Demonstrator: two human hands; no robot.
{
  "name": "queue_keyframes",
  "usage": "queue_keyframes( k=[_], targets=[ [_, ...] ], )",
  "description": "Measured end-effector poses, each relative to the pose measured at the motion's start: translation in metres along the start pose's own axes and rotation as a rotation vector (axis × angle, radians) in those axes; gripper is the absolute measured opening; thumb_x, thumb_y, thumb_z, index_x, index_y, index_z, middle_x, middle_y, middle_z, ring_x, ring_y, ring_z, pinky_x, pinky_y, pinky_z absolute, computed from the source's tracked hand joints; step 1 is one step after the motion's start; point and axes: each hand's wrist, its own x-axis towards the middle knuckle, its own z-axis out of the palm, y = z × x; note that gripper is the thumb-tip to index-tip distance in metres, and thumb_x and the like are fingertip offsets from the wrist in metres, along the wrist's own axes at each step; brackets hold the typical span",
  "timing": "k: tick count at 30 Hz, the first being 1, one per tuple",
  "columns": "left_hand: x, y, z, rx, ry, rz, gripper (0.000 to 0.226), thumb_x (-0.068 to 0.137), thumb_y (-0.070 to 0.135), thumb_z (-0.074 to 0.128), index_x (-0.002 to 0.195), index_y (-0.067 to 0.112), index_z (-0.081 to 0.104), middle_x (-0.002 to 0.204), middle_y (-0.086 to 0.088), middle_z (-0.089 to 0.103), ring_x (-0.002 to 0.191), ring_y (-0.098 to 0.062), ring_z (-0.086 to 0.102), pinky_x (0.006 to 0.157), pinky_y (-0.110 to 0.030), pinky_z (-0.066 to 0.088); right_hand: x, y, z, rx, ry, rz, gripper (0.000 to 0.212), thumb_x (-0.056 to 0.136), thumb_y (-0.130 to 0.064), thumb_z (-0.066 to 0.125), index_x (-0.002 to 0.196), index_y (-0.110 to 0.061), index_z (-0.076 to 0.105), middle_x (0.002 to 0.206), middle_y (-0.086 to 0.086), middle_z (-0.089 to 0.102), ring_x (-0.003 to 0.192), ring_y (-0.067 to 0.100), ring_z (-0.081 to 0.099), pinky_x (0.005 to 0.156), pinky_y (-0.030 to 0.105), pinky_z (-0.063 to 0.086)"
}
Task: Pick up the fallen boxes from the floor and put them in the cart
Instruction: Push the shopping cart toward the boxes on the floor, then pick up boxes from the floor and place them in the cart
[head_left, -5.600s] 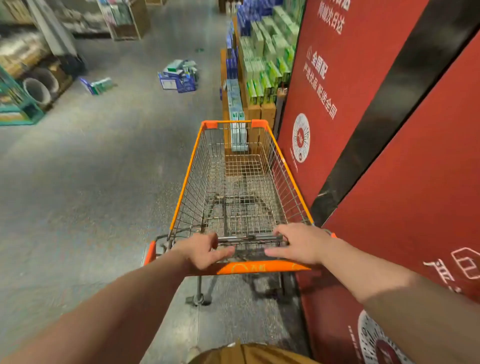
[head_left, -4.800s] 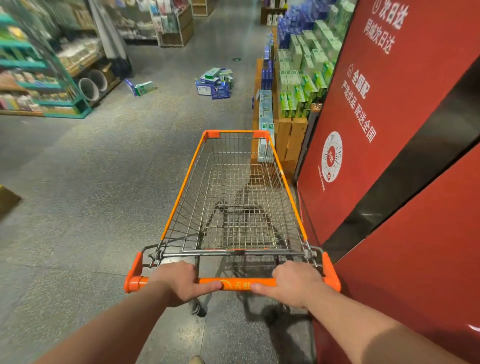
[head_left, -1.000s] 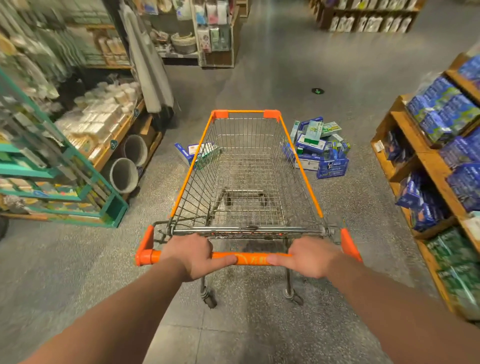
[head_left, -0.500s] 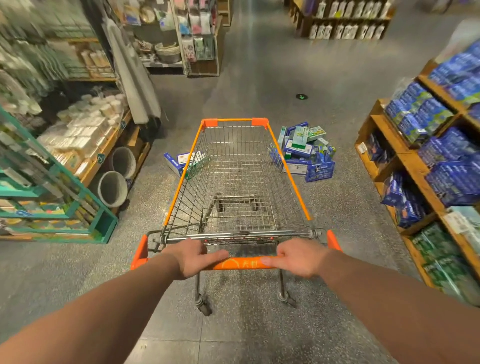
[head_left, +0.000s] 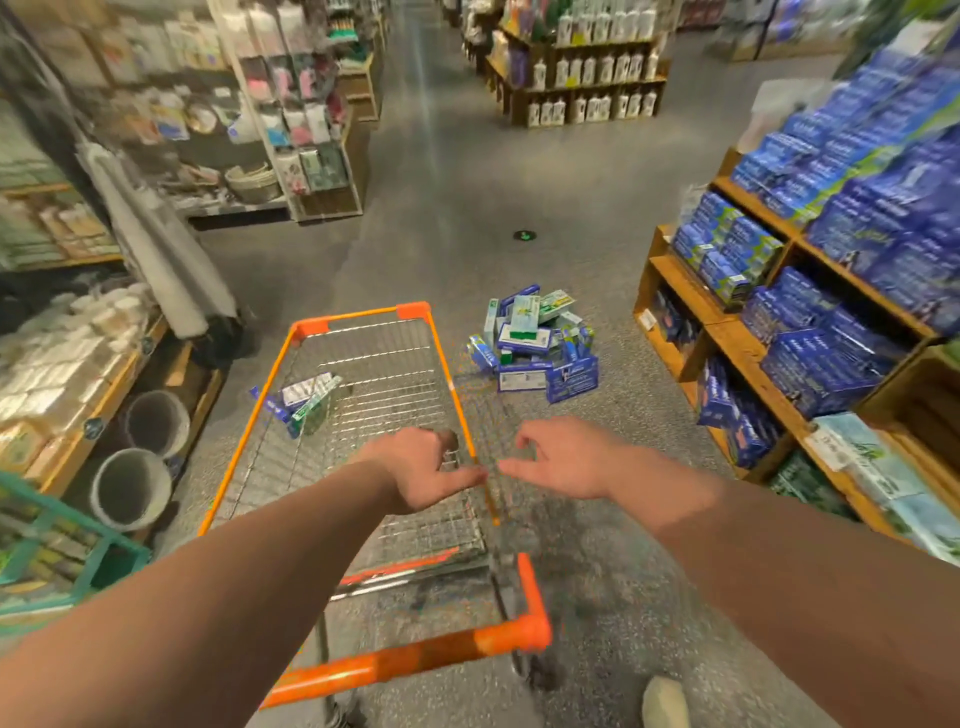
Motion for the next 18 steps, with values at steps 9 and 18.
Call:
queue_keyframes(
  k=[9,18],
  targets=[
    [0.154,0.116,-0.027,0.005,-0.027,-0.089,0.093,0.083,0.087,0.033,0.154,0.028,0.033,0.159,-0.002,0.04,0.138,-0.027,0.047,0.106,-0.041,0.043,0.035,0.201,-0.098,-0.021,-0.009,0.068,0.086,0.091,-0.077,0.045,0.158,-0.024,0.03,0.157,0.008,0.044,0.14,0.029,0.046,0.11,0.042,0.042],
    [0.297,0.15,-0.053,-0.026,-0.109,-0.094,0.092,0.083,0.085,0.039,0.155,0.029,0.029,0.161,0.002,0.035,0.14,-0.024,0.044,0.108,-0.046,0.042,0.135,0.321,-0.154,0.012,-0.09,0.069,0.078,0.095,-0.068,0.05,0.156,-0.021,0.035,0.153,0.008,0.048,0.135,0.028,0.05,0.107,0.038,0.043]
  ],
)
